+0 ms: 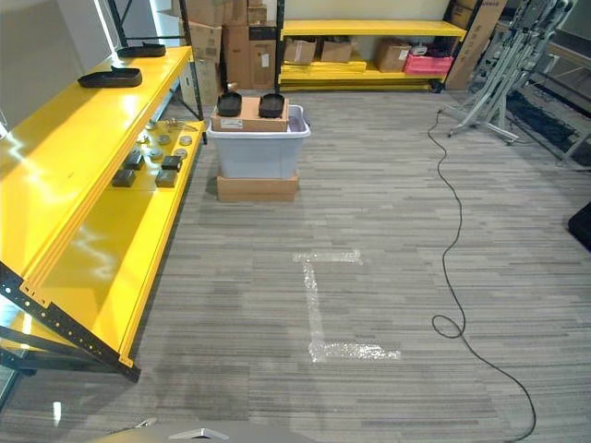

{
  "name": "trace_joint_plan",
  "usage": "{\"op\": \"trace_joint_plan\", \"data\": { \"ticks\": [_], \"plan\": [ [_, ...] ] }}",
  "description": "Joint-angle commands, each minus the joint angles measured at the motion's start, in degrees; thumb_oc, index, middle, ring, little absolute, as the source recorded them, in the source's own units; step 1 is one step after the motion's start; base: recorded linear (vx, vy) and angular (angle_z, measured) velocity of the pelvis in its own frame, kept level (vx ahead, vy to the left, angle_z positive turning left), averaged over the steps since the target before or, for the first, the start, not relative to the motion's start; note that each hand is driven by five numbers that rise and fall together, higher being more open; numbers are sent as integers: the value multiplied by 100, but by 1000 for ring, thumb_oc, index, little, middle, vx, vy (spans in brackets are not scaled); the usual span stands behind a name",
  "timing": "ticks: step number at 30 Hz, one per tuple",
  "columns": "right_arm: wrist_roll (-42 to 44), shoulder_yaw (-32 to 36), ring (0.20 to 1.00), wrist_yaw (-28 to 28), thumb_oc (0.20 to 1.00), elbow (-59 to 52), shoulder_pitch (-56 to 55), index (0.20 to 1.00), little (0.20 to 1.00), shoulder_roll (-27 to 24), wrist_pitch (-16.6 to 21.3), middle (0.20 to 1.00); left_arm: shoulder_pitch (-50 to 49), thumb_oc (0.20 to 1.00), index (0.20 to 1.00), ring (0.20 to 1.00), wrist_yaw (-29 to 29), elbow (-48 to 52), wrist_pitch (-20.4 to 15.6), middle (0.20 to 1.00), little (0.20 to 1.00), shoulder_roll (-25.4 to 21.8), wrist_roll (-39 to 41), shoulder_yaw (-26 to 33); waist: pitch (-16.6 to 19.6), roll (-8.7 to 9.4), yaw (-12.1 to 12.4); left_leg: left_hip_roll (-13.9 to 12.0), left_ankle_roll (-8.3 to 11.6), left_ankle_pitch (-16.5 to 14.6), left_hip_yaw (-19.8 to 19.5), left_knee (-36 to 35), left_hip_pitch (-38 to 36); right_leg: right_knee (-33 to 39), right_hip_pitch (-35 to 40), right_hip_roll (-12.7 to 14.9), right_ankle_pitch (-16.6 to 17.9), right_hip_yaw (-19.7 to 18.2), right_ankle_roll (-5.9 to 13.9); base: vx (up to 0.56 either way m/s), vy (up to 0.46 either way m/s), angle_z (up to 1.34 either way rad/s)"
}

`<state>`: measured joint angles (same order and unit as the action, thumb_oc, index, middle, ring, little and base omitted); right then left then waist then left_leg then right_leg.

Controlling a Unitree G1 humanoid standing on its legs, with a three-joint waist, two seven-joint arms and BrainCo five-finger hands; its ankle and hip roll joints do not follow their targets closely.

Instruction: Move parts from the plastic box to the shelf.

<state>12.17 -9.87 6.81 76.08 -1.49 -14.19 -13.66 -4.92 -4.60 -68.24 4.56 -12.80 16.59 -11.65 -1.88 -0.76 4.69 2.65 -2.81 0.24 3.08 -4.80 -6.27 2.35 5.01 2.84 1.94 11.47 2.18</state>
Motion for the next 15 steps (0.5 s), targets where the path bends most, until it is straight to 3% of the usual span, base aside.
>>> {"op": "trace_joint_plan", "data": {
  "ticks": [1,4,6,8,9,12,15],
  "plan": [
    [624,87,1000,236,1000,377,212,1000,1000,-93,184,1000,365,1000,1000,1000,19,-236,10,1000,1000,-51,-203,-154,-212,42,59,280,-407,-711,11,520,276,-2102,-1094,663,-187,-252,657,-41,160,0],
    [819,182,1000,237,1000,308,245,1000,1000,-165,393,1000,391,1000,1000,1000,-24,-210,-7,1000,1000,-88,-37,-232,-461,-34,29,355,-574,-803,-36,804,410,-3397,-1897,697,168,-326,682,-40,131,-13],
    [740,256,1000,127,1000,246,269,1000,1000,-244,538,1000,367,1000,1000,1000,-87,-207,-2,1000,1000,-138,122,-233,-618,-27,19,441,-634,-936,-63,967,428,-3699,-2279,761,364,-344,759,75,52,-32],
    [598,298,1000,-18,1000,250,297,1000,1000,-274,657,1000,366,1000,1000,1000,-56,-231,-7,1000,1000,-169,152,-161,-682,41,29,491,-604,-949,-42,1075,474,-3103,-2250,782,640,-223,782,188,-111,-33],
    [557,290,1000,-72,1000,229,310,1000,1000,-282,736,1000,367,1000,1000,1000,6,-282,-40,1000,1000,-201,130,-79,-719,169,25,573,-530,-1072,-109,1152,419,-2093,-2065,806,850,-179,922,312,-197,-30],
    [587,294,1000,-173,1000,174,275,1000,1000,-279,734,1000,373,1000,1000,1000,146,-334,-101,1000,1000,-281,30,-36,-741,325,60,630,-426,-1268,-274,1215,252,-86,-1807,857,963,-59,1004,403,-261,-21],
    [508,328,1000,-228,1000,132,212,1000,1000,-229,691,1000,316,1000,1000,1000,181,-339,-144,1000,1000,-325,-60,-18,-741,373,136,593,-417,-1388,-316,1273,113,265,-1761,964,1076,84,1067,435,-231,5]
  ]
}}
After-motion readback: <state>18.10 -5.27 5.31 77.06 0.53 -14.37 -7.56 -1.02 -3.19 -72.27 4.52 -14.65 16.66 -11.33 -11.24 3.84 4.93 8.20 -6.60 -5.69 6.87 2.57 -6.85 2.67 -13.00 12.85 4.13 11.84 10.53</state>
